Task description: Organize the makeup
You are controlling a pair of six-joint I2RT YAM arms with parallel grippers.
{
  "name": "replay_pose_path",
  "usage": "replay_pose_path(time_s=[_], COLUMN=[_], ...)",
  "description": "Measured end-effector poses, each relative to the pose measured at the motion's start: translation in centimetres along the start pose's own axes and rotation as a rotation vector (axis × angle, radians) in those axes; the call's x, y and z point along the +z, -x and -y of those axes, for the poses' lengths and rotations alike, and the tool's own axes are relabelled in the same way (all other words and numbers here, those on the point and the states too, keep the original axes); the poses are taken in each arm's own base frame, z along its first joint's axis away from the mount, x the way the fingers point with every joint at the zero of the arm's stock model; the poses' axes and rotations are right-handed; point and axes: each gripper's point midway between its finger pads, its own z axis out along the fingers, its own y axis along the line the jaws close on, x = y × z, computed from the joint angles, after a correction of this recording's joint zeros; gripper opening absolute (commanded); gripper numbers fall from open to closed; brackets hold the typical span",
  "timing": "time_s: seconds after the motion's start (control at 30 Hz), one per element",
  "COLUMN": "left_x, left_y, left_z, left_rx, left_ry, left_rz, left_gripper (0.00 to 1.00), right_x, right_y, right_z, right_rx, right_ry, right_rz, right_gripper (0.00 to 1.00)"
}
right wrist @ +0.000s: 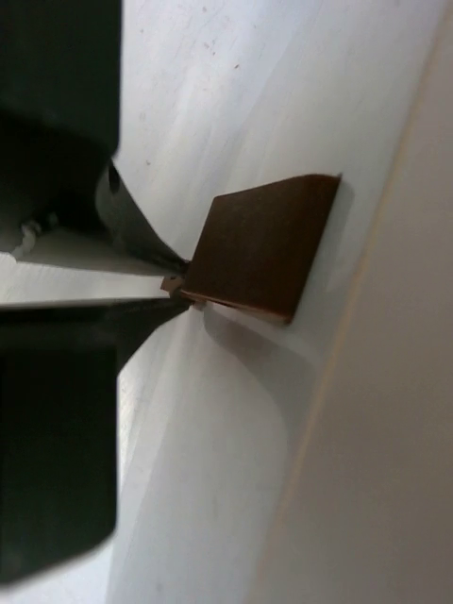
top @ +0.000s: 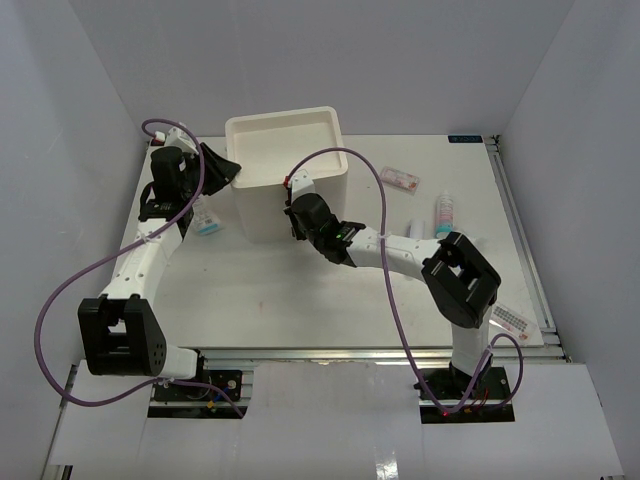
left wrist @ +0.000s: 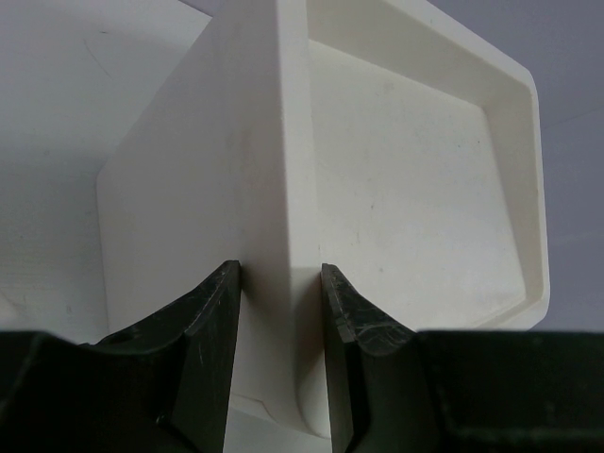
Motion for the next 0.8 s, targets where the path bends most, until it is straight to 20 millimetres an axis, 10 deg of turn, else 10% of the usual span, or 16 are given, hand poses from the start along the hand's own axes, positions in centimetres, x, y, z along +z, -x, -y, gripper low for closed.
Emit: replay_pose_path(time_s=[0.8], left_x=[0.3], left_y=[-0.1], left_z=[0.4], left_rx=[0.000], left_ry=[-0.016], left_rz=[-0.032], left_gripper=[0.29], right_x=[-6.4], right_y=[-1.9], right_z=[-2.9], right_rx=[0.013], right_ry=[0.279], right_rz=[-0.016], right_gripper=[0.11])
